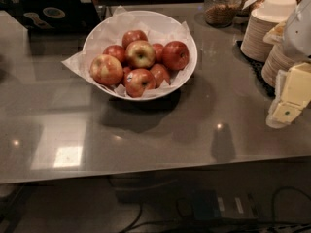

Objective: Pick apple from white bowl

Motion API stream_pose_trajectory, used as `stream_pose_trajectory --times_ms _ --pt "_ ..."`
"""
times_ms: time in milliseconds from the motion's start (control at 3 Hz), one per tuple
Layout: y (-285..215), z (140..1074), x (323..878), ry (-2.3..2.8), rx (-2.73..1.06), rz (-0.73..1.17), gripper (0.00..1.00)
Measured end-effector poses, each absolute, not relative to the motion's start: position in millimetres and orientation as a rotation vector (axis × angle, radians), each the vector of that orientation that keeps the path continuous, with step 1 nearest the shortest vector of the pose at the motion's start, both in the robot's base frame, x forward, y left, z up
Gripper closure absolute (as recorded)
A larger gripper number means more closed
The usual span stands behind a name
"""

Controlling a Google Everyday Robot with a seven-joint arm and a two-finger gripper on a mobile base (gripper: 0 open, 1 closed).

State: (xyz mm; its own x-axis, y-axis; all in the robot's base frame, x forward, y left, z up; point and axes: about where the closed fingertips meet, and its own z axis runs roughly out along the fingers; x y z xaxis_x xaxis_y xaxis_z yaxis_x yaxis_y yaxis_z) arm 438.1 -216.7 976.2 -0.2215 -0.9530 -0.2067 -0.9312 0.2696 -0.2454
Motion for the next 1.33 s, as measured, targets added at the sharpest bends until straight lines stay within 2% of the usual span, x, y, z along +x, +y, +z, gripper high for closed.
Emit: stream_pose_trajectory --times_ms 333,667,1333 --pt "-217 976 438 2.232 -1.725 -0.098 0.0" --pt "-212 972 470 2.182 -1.746 -0.033 0.0" --pt "-176 977 578 1.902 -1.802 0.093 0.0"
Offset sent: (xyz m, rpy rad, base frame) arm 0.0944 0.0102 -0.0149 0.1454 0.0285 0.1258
